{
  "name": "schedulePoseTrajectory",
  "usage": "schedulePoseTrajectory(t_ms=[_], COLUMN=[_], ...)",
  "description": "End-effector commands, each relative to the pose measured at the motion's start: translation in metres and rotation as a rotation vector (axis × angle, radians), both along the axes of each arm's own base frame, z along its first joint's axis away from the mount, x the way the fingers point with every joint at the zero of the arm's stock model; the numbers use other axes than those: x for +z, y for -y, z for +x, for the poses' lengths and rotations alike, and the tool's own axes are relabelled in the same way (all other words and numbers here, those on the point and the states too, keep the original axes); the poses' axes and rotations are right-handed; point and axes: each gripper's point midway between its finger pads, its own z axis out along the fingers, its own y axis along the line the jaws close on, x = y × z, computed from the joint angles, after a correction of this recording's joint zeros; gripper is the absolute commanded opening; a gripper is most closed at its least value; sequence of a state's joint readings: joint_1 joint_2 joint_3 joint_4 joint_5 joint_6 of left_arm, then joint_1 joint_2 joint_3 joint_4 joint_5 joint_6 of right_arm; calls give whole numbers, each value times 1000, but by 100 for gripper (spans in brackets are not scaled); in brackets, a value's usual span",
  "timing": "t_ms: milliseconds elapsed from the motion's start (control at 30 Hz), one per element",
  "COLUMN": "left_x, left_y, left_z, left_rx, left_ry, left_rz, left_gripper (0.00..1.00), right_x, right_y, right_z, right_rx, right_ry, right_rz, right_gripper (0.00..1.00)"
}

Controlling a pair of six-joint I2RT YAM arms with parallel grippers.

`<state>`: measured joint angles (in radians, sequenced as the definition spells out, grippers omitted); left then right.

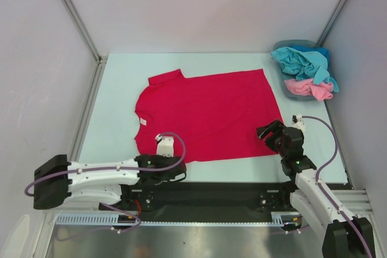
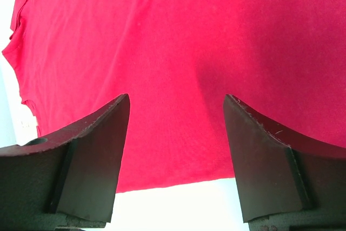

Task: Fold and stack the t-shirts
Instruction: Flatten the tshirt out

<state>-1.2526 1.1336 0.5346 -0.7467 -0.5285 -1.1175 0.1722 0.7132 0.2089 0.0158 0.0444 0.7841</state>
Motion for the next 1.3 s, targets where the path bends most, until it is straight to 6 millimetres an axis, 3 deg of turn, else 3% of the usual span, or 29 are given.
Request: schedulePoseTrajectory(t_ms=[0, 233, 433, 633, 667, 833, 867, 1267], left_x=[24, 26, 18, 40, 52, 69, 81, 104], left_y=[30, 25, 11, 6, 11, 13, 14, 6], left_z=[21, 24, 28, 39, 42, 53, 57, 67], left_rx=[-32, -7, 32, 51, 56, 65, 72, 79], left_ry=[145, 214, 220, 260, 271, 288, 303, 309], left_rz=[-200, -378, -347, -279, -290, -182, -164, 42], left_gripper=[0, 1, 0, 1, 1, 2, 2, 4], right_x=[9, 8, 8, 3, 1, -3, -5, -3], right_y=[1, 0, -2, -1, -2, -2, -2, -2], right_z=[3, 3, 4, 3, 2, 4, 3, 3], right_rx=[8, 10, 17, 15, 15, 14, 15, 19], right_ry=[34, 33, 29, 14, 9, 0, -8, 1], right_rz=[-9, -10, -4, -7, -5, 0, -4, -2], right_gripper=[74, 74, 74, 74, 74, 74, 74, 74])
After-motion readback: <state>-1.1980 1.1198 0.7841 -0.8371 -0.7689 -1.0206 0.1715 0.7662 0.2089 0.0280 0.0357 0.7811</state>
